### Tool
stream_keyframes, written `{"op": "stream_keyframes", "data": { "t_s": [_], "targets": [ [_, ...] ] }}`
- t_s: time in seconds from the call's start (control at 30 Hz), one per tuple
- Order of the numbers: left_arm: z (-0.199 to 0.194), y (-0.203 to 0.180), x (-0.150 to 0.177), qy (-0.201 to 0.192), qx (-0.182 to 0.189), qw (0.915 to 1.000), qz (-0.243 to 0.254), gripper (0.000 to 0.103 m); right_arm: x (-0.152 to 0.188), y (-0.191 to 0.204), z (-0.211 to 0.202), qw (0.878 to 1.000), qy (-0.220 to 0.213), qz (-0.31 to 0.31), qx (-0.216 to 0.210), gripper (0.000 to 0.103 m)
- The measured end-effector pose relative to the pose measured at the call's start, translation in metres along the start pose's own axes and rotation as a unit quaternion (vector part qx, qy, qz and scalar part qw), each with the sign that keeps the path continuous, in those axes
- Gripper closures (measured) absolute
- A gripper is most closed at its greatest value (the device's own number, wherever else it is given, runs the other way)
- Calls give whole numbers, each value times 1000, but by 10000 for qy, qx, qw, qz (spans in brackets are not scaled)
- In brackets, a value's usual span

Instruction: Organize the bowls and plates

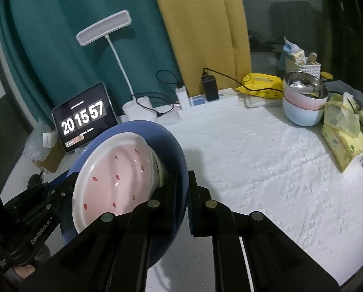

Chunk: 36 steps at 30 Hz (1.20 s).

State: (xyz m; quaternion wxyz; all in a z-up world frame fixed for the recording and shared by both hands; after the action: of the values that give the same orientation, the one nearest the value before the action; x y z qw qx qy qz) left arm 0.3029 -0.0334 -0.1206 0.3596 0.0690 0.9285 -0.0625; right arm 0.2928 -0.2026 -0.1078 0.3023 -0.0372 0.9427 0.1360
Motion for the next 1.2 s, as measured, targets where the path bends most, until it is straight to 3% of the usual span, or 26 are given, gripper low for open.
{"op": "stream_keyframes", "data": {
  "t_s": [0.67, 1.2],
  "targets": [
    [6, 74, 21, 201, -249, 9985, -447, 90, 3, 68, 48, 9984, 412, -361, -149, 93],
    [16, 93, 27, 315, -317, 9974, -566, 91, 9, 82, 77, 9966, 713, -370, -194, 93]
  ]
}}
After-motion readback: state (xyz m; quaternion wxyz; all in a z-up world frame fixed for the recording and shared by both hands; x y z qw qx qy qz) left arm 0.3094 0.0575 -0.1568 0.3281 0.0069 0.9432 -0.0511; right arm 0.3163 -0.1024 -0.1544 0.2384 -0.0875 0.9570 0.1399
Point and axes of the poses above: each gripper's, at about its wrist camera, not at the fingertips, and z roughly the way its jaws point, y to its left, x to its underside, the point moved 7 cm from there along z, roughly the way its jaws point, and after that the axes turned 12 degrees about y, right-handed, at the moved point
